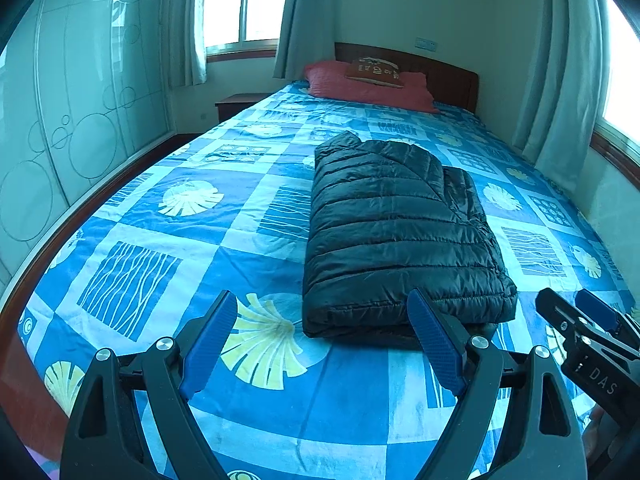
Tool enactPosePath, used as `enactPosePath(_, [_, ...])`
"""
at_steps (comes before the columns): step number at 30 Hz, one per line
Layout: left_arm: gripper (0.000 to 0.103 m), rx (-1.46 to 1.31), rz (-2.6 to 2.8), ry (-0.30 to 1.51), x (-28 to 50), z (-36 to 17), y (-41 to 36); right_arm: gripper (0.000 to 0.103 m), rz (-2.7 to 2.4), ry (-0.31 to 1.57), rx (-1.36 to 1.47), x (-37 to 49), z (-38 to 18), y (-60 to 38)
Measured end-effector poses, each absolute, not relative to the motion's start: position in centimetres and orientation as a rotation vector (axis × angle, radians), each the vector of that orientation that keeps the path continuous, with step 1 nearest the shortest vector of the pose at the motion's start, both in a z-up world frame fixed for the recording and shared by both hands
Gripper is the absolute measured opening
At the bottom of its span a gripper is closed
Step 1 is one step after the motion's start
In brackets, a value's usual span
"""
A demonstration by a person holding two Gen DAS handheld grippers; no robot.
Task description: Fold large clothes
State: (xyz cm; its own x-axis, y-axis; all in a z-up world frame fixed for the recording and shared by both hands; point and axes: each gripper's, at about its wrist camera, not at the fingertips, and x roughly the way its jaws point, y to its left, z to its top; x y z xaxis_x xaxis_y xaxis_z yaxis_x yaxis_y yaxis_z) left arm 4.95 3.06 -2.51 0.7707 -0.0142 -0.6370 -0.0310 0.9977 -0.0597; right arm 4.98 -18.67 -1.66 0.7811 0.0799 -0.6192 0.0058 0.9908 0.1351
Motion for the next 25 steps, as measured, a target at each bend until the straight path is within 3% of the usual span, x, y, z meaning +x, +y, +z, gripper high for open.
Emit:
enactPosePath(19, [0.088,-0.034,0.057,0.65,5.7,-3.5,3.2,0.079,0.035,0.702,0.128,5.6,-3.4,-19.4])
enactPosePath(25, [0.088,-0.079,0.143,0.773,9.2,-7.5,7.9,0.086,-0.05,0.721,0.143,6.8,-5.3,-23.2])
